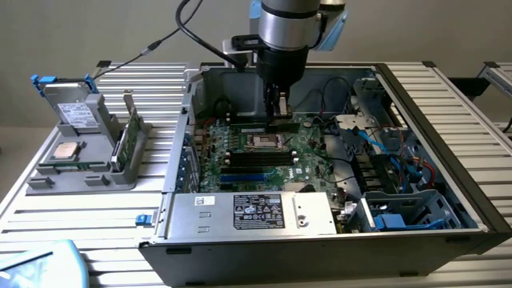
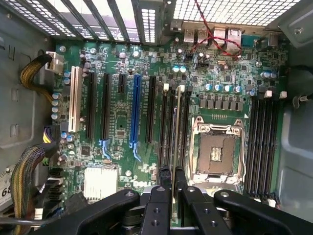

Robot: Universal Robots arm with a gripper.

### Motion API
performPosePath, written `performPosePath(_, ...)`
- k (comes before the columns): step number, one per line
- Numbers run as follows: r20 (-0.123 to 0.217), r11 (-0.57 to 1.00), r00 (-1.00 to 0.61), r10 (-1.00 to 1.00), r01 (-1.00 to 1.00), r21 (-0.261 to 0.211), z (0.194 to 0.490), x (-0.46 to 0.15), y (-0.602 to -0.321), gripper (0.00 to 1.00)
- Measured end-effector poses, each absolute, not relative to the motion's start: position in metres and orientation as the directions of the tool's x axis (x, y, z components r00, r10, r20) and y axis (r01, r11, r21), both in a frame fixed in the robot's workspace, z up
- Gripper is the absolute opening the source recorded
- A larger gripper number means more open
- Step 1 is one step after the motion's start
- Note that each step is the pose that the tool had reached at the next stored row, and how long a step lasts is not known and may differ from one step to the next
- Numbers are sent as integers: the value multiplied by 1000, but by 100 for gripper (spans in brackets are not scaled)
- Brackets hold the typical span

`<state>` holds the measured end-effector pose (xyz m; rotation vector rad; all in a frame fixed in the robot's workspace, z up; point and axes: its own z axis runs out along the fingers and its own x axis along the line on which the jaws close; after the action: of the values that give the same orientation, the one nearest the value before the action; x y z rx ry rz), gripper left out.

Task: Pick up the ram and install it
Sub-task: 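Insert the ram into the slot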

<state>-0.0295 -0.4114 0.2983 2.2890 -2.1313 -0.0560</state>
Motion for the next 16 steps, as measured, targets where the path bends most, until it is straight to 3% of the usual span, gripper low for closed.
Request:
performPosePath(10, -13, -92, 92, -996, -995, 35, 280, -32, -411, 14)
performPosePath(16, 11, -92, 92, -996, -995, 37, 273, -32, -411, 14)
